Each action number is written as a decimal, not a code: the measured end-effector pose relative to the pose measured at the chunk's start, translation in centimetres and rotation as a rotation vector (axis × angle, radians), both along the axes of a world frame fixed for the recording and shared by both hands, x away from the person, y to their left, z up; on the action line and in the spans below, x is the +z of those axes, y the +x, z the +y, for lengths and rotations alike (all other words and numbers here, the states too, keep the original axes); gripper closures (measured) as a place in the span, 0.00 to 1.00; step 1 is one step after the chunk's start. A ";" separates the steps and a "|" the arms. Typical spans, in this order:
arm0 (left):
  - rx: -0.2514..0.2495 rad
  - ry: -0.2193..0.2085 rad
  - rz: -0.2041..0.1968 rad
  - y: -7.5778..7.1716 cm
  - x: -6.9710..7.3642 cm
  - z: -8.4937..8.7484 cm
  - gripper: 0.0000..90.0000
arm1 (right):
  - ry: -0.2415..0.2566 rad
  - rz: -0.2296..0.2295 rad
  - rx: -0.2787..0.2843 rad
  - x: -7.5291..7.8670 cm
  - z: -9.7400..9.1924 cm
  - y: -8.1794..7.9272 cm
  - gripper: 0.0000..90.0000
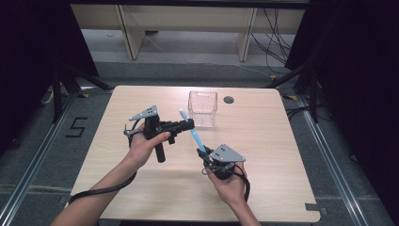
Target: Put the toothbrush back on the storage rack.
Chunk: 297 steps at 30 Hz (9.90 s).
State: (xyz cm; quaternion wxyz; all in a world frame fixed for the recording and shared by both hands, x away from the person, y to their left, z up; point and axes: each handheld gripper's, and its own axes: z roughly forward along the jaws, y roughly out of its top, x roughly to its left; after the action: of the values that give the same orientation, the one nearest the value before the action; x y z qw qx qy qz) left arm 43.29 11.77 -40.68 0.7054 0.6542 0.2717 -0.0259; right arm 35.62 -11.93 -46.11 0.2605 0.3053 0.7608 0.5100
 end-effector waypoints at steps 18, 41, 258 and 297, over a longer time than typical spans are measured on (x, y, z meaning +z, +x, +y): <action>-0.043 0.327 -0.324 -2.6 2.5 -2.0 0.96 | 0.066 0.016 0.042 1.4 0.0 0.1 0.64; 0.021 0.349 -0.326 -2.6 1.2 -2.3 0.68 | 0.114 -0.010 -0.022 2.4 0.6 0.1 0.88; 0.543 0.404 -0.224 -7.7 -11.7 12.2 0.36 | 0.135 0.042 -0.390 0.5 -1.9 15.8 0.67; 0.547 0.386 -0.235 -7.7 -11.8 12.1 0.35 | 0.038 0.213 -0.283 -0.6 -7.3 7.0 0.54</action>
State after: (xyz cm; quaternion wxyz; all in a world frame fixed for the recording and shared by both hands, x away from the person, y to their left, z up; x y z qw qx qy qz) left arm 35.63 23.86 -52.48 0.5761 0.6770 0.3537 0.2910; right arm 42.63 -19.24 -46.71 0.2419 0.4665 0.7236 0.4476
